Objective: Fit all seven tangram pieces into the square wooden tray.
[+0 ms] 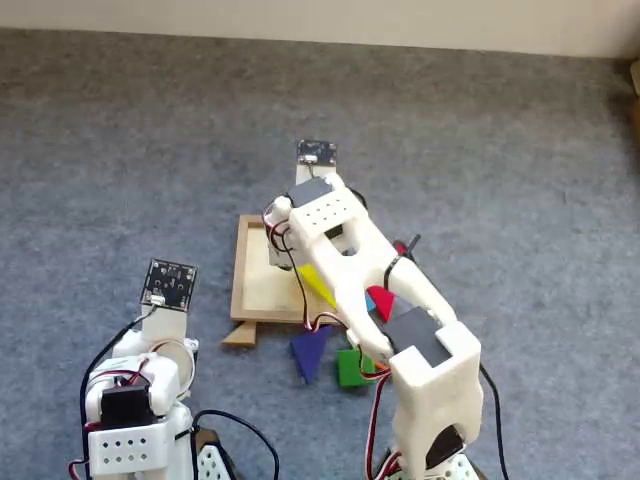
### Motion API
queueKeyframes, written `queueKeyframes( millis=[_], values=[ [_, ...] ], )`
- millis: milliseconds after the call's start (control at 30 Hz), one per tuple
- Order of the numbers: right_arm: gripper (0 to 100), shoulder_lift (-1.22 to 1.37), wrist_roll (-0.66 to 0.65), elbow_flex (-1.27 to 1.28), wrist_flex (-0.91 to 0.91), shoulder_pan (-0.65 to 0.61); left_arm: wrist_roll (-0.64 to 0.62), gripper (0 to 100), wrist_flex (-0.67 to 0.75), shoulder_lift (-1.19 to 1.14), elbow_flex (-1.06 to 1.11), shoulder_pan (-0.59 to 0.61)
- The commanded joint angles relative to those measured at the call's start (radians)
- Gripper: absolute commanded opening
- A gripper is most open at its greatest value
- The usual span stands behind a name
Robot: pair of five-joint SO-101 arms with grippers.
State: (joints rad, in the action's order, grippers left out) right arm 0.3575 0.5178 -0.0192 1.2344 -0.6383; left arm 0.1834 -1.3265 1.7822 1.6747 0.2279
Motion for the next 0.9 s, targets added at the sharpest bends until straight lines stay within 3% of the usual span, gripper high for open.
queueKeyframes(
  millis=[0, 133, 733, 867],
  values=[
    [19.8, -0.021, 0.012, -0.016, -0.012, -0.002, -0.009, 1, -0.008, 0.030, 0.021, 0.007],
    [26.0, -0.021, 0.012, -0.012, -0.012, -0.002, -0.009, 1, -0.008, 0.030, 0.021, 0.007],
    [26.8, -0.019, -0.035, -0.018, -0.012, -0.007, -0.009, 1, -0.008, 0.030, 0.021, 0.007],
    [36.0, -0.019, -0.031, -0.018, -0.012, -0.007, -0.009, 1, -0.008, 0.030, 0.021, 0.007]
  ],
)
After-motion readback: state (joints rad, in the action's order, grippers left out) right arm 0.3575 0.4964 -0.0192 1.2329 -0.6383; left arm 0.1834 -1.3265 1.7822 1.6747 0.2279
